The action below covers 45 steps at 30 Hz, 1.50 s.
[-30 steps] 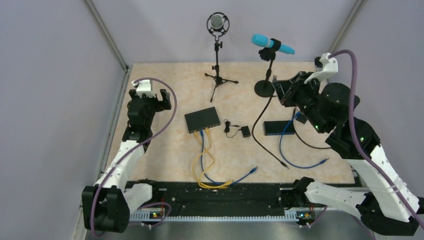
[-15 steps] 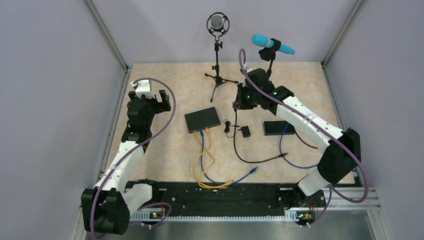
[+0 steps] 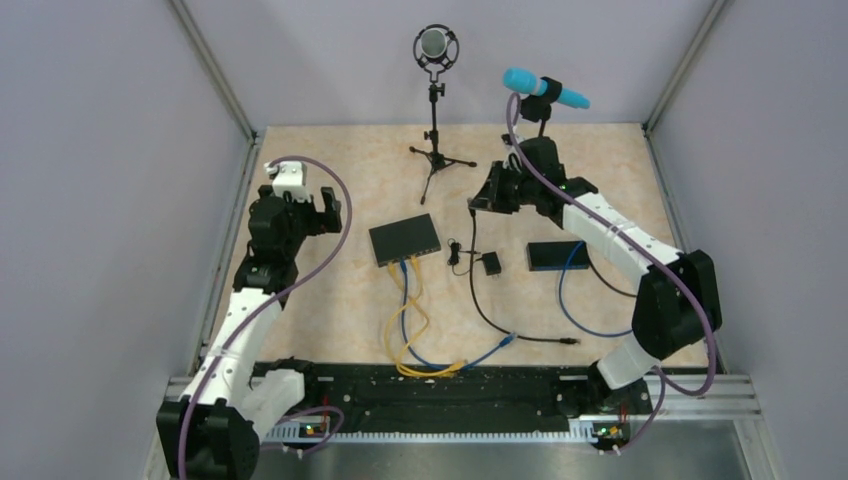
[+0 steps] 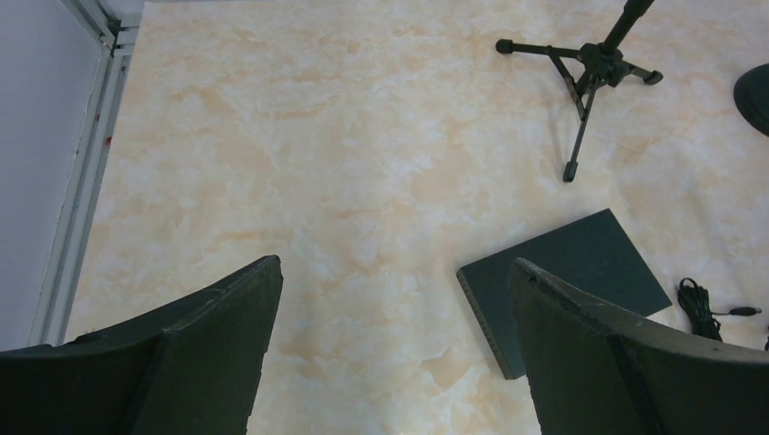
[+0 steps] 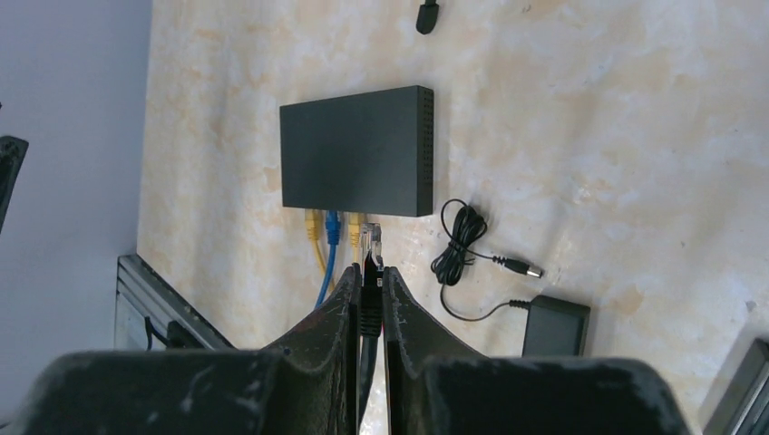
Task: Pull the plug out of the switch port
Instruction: Place the connector at the center of the board.
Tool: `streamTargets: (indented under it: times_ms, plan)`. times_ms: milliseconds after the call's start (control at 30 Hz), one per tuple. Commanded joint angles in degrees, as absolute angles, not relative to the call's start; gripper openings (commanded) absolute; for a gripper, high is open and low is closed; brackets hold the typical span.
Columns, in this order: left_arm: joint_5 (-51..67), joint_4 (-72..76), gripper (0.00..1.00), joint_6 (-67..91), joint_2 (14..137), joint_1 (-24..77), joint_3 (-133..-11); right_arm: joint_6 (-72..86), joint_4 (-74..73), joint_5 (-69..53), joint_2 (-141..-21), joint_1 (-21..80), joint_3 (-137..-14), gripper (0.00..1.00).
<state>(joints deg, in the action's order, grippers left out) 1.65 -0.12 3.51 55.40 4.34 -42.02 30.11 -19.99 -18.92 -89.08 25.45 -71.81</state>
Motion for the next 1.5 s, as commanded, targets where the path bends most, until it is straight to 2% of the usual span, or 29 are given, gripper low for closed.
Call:
streamTargets:
  times_ms: [0,167,267,533,833,1000,1167,1467]
  plan:
    - [2.1,-5.6,0.99,0.5,52.0,4.0,-42.9,31.5,-12.9,-21.2,-92.5,25.4,-71.8,0.0]
    - [0.6,-7.7,0.99,-1.6,50.7,4.0,-42.0,32.4,-11.5,-23.7,-98.7,26.1,-77.1,0.0]
    - [0.5,-7.7,0.99,-1.5,50.4,4.0,-41.8,32.9,-11.4,-16.4,-101.4,28.7,-78.3,0.0]
    - [1.2,-7.4,0.99,-1.3,51.8,4.0,-41.9,40.4,-5.9,-8.6,-106.9,30.1,-79.2,0.0]
    - [2.1,-7.6,0.99,-0.7,51.3,4.0,-41.7,43.5,-7.9,3.1,-116.2,30.4,-86.4,0.0]
    - [2.9,-8.0,0.99,-0.5,51.2,4.0,-41.9,40.2,-9.2,10.5,-119.9,30.5,-89.4,0.0]
    - [3.1,-8.3,0.99,-0.4,50.7,4.0,-41.7,34.9,-16.6,19.2,-123.9,30.2,-97.0,0.0]
    - [4.2,-8.3,0.99,-0.4,51.5,4.0,-42.1,25.5,-20.3,30.2,-125.5,29.2,-99.7,0.0]
